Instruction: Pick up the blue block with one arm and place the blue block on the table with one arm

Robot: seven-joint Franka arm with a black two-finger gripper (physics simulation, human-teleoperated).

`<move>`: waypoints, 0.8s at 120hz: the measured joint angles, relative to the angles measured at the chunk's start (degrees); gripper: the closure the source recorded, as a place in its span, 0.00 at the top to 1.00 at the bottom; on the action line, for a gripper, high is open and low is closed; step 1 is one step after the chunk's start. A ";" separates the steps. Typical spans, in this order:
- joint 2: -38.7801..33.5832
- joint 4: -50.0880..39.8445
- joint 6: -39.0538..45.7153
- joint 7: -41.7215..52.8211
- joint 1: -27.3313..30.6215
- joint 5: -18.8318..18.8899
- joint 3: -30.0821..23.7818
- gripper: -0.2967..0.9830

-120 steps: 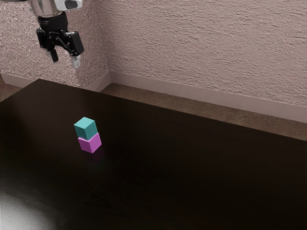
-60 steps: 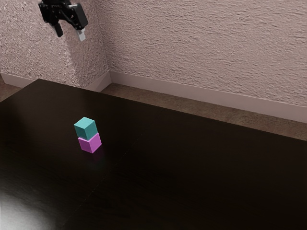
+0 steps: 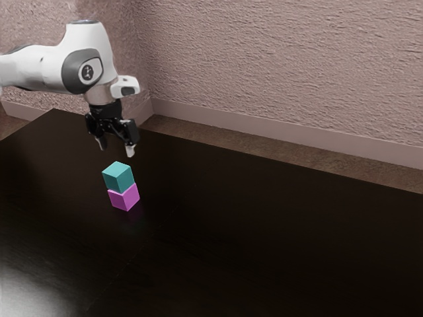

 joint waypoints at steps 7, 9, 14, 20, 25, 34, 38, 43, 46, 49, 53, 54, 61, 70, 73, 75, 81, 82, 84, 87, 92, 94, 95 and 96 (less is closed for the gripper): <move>0.64 -0.65 3.04 0.95 0.55 0.83 0.00 0.77; 0.86 -0.86 3.81 1.20 0.68 1.02 0.00 0.77; 1.70 -1.24 5.62 1.81 0.95 1.41 0.02 0.77; 2.45 -1.55 7.38 2.49 1.38 1.78 0.04 0.77; 3.25 -1.85 8.60 3.02 2.10 2.03 0.06 0.77; 4.20 -2.74 10.47 3.89 3.29 2.28 0.08 0.77; 4.44 -3.05 11.13 4.25 3.63 2.34 0.08 0.77; 4.88 -3.28 11.82 4.66 4.10 2.40 0.06 0.77; 5.11 -3.36 12.18 4.90 4.40 2.43 0.06 0.77; 5.34 -3.41 12.50 5.17 4.66 2.45 0.05 0.77; 5.68 -3.42 13.09 5.65 5.03 2.47 0.05 0.77; 5.81 -3.40 13.23 5.77 5.15 2.48 0.04 0.77; 6.94 -3.25 14.13 6.56 5.85 2.47 0.01 0.77; 8.29 -3.16 15.14 7.47 6.16 2.30 0.05 0.77; 8.64 -3.15 15.41 7.74 6.19 2.25 0.06 0.77; 8.83 -3.15 15.57 7.92 6.22 2.22 0.05 0.77; 9.52 -3.14 16.03 8.43 6.27 2.15 0.06 0.77; 9.62 -3.13 16.12 8.51 6.28 2.14 0.07 0.77; 9.81 -3.11 16.28 8.67 6.29 2.11 0.07 0.77; 10.04 -3.05 16.49 8.90 6.29 2.10 0.12 0.77; 10.25 -2.97 16.80 9.26 6.44 2.08 0.19 0.77; 10.29 -2.94 16.90 9.40 6.51 2.07 0.21 0.77; 10.32 -2.93 16.95 9.47 6.54 2.07 0.22 0.77; 10.35 -2.92 17.00 9.54 6.56 2.06 0.22 0.77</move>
